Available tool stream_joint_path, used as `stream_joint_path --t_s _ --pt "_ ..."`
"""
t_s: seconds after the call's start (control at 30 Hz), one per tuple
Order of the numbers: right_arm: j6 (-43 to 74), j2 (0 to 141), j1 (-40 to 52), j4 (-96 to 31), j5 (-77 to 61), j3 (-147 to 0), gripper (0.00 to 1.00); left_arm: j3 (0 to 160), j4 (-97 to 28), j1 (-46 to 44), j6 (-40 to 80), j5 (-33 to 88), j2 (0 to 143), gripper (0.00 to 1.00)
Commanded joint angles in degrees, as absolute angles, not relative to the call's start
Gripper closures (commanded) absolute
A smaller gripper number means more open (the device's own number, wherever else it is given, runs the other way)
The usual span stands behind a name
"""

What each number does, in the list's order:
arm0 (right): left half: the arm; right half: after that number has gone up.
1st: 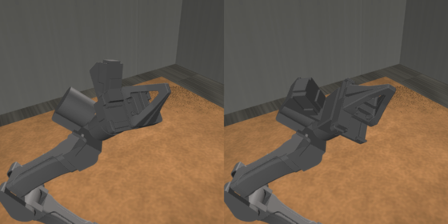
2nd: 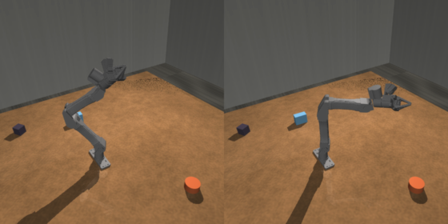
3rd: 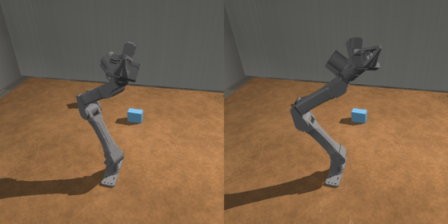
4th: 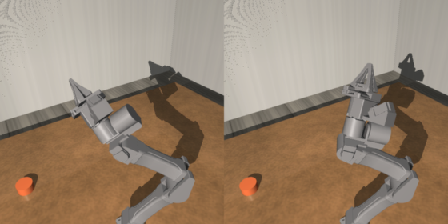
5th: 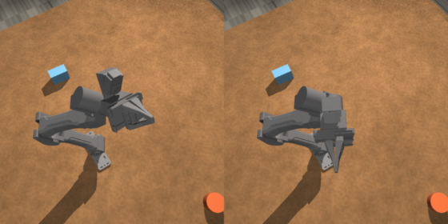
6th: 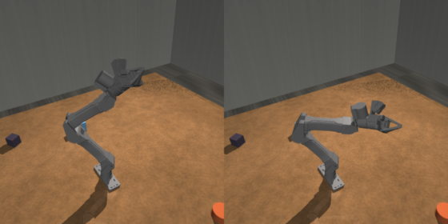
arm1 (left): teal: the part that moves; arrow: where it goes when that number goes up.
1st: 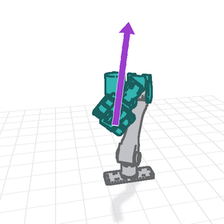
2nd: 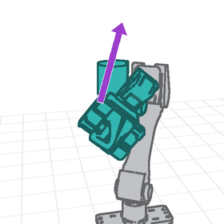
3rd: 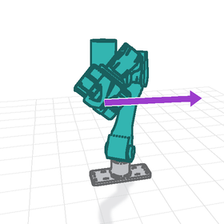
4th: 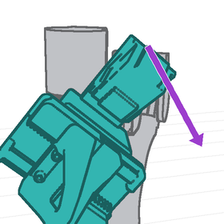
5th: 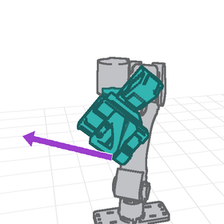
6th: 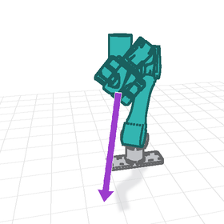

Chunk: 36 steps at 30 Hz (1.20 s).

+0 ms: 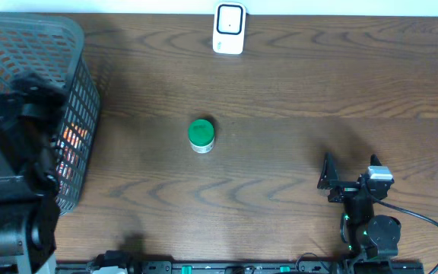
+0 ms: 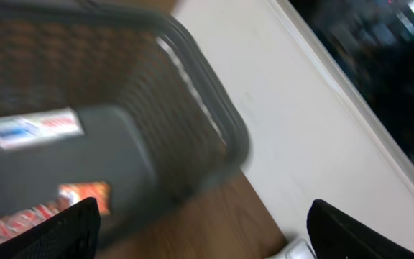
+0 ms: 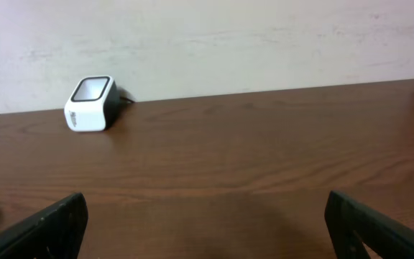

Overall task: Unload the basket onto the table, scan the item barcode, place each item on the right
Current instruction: 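Reach the left gripper into the basket and grasp the red chocolate bar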

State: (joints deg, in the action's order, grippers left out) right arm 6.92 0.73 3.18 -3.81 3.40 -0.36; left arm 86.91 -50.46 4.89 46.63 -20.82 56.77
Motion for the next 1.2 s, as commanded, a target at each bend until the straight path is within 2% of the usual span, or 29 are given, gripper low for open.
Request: stream_joint_path --t_s 0.0,0.13,0.23,0.4,0.5,0.57,0.6,0.67,0.8,0.87,1.0,1.17 --pt "6.2 0.5 3.0 -4.1 3.4 -0.3 0.01 88.1 -50.5 10.9 46.1 -23.6 57.8 0.13" --pt "6.2 0.5 3.0 -4.1 3.4 -0.3 0.01 88.1 -54.2 19.1 47.4 -23.6 62.2 0.13" --pt "6.2 0.5 3.0 -4.1 3.4 -0.3 0.01 88.1 -60.4 26.0 53.4 -22.3 66.8 0.13" --pt "6.2 0.5 3.0 -4.1 3.4 -0.3 0.01 88.1 -66.7 34.0 57.8 -10.8 75.9 0.13" --pt "6.2 0.5 3.0 -4.1 3.4 -0.3 0.01 88.1 -66.4 35.2 57.7 -1.3 81.6 0.12" --pt "6.2 0.5 3.0 -4.1 3.4 -0.3 0.01 88.1 -66.5 35.2 56.5 0.2 85.4 0.14" --pt "6.2 0.5 3.0 -4.1 3.4 -0.3 0.01 88.1 -67.0 35.2 55.5 0.2 87.2 0.29" --pt "6.2 0.5 3.0 -4.1 3.4 -0.3 0.01 87.8 -69.1 35.3 59.5 0.2 90.7 0.36" --pt "6.2 0.5 3.0 -4.1 3.4 -0.3 0.01 84.7 -74.3 35.3 80.2 0.3 95.8 0.35" --pt "6.2 0.5 3.0 -4.1 3.4 -0.3 0.01 82.2 -73.8 35.0 85.8 0.4 97.2 0.34" --pt "6.2 0.5 3.0 -4.1 3.4 -0.3 0.01 76.8 -69.6 35.0 90.0 0.1 98.6 0.34" --pt "6.2 0.5 3.0 -4.1 3.4 -0.3 0.01 69.4 -60.6 35.0 91.4 -1.1 98.6 0.28"
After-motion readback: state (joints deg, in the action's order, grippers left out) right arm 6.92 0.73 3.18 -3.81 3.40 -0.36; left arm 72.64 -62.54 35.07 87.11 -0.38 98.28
